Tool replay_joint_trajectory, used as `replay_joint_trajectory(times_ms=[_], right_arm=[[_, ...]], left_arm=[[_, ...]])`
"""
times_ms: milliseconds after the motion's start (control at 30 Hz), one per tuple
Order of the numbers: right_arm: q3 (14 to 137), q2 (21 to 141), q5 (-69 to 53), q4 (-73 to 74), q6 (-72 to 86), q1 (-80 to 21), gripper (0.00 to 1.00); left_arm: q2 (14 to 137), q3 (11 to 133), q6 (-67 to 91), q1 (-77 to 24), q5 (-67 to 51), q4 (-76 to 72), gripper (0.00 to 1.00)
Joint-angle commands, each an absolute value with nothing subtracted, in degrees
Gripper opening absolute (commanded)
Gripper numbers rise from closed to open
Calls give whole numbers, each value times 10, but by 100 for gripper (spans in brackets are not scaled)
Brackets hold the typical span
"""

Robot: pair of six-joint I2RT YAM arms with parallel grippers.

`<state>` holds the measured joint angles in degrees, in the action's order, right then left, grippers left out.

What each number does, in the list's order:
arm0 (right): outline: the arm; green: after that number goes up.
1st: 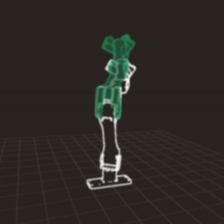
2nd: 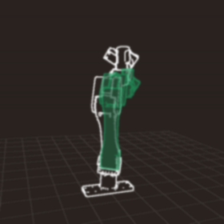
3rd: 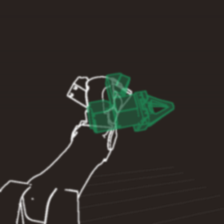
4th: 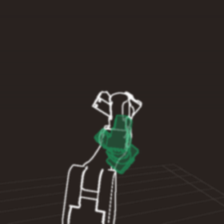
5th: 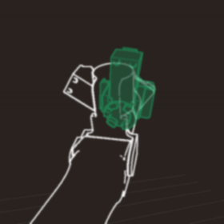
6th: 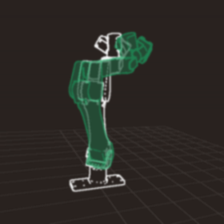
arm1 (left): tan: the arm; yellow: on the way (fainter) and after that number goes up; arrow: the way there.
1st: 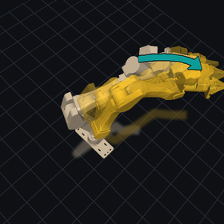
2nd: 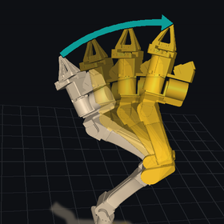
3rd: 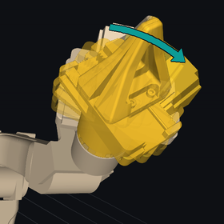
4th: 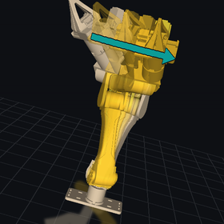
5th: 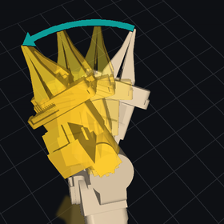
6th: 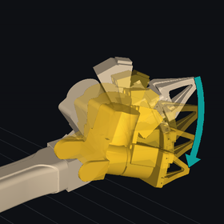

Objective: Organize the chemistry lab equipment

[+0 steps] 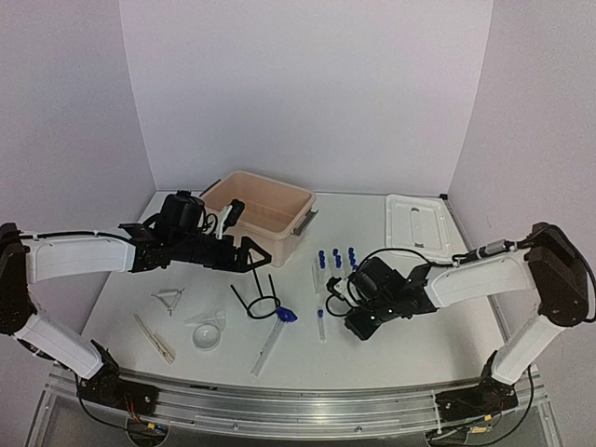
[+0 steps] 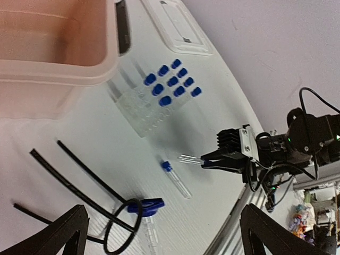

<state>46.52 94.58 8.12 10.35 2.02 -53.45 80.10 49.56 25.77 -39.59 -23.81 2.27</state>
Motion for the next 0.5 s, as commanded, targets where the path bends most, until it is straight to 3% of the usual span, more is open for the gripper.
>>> replay_joint_trajectory(times_ms=[0,233,467], right_arm=[[491,863,-2,172,-65,-539,0],[554,822,-116,225,-179,-539,0],[604,826,-165,241,-208,-538,0]], left_arm=[[822,531,281,-398,-393,-31,100],[907,593,275,-452,-504,-29,99],[959,637,250,-460,-539,28,89]])
